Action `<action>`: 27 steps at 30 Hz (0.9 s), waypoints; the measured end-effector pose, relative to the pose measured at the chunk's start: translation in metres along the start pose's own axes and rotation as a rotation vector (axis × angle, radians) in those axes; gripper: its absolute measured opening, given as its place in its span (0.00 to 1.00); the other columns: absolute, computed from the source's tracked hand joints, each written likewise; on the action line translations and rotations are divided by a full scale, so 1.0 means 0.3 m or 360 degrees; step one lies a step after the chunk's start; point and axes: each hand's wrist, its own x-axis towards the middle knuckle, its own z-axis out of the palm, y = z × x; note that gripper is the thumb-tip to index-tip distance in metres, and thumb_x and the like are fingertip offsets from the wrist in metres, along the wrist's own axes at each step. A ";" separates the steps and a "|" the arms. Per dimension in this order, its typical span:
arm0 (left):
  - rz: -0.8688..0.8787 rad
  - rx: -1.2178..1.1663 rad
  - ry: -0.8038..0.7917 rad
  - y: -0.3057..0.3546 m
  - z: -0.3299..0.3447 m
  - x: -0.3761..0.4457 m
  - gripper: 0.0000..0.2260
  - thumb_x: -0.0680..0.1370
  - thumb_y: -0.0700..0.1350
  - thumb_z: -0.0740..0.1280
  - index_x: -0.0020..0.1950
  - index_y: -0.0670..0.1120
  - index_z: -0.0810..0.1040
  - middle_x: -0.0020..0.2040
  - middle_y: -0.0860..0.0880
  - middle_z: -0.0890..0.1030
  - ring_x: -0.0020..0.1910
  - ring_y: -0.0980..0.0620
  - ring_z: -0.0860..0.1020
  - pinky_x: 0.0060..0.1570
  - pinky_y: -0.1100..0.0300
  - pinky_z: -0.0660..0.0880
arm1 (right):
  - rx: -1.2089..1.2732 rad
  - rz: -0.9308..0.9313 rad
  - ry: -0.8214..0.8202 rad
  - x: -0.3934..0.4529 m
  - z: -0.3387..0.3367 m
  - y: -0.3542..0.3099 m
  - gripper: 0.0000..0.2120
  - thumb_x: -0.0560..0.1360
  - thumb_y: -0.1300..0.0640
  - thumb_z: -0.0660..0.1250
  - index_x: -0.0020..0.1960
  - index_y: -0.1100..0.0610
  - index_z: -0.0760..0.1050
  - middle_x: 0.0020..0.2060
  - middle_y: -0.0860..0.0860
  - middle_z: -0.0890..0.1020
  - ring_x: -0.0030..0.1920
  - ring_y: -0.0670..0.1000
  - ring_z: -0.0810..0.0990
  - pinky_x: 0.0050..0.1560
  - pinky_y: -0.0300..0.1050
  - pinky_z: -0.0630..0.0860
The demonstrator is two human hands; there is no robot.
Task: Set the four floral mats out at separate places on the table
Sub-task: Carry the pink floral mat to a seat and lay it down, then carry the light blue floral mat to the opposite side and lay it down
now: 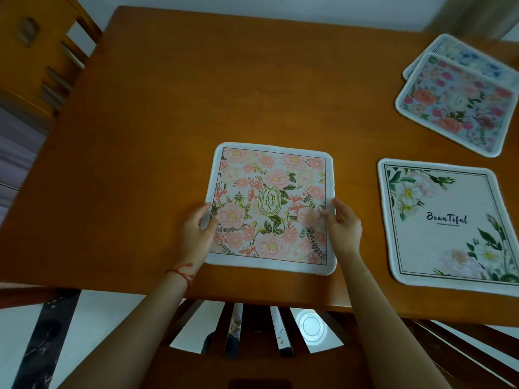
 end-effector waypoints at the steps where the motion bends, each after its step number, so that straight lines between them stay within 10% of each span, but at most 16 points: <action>1: -0.0001 0.0028 -0.0010 0.001 -0.001 -0.010 0.19 0.77 0.44 0.64 0.68 0.46 0.70 0.66 0.46 0.73 0.63 0.47 0.73 0.60 0.44 0.73 | -0.0041 -0.0017 -0.0010 -0.010 -0.005 -0.004 0.21 0.76 0.55 0.65 0.68 0.57 0.68 0.64 0.54 0.75 0.61 0.51 0.74 0.58 0.49 0.75; 27: 0.0946 0.1160 -0.0186 0.087 -0.088 -0.370 0.32 0.75 0.61 0.46 0.69 0.42 0.67 0.69 0.43 0.70 0.70 0.44 0.66 0.67 0.49 0.61 | -0.0910 -0.0772 -0.0100 -0.443 -0.142 -0.098 0.21 0.78 0.50 0.60 0.67 0.59 0.68 0.64 0.56 0.74 0.66 0.55 0.69 0.64 0.50 0.66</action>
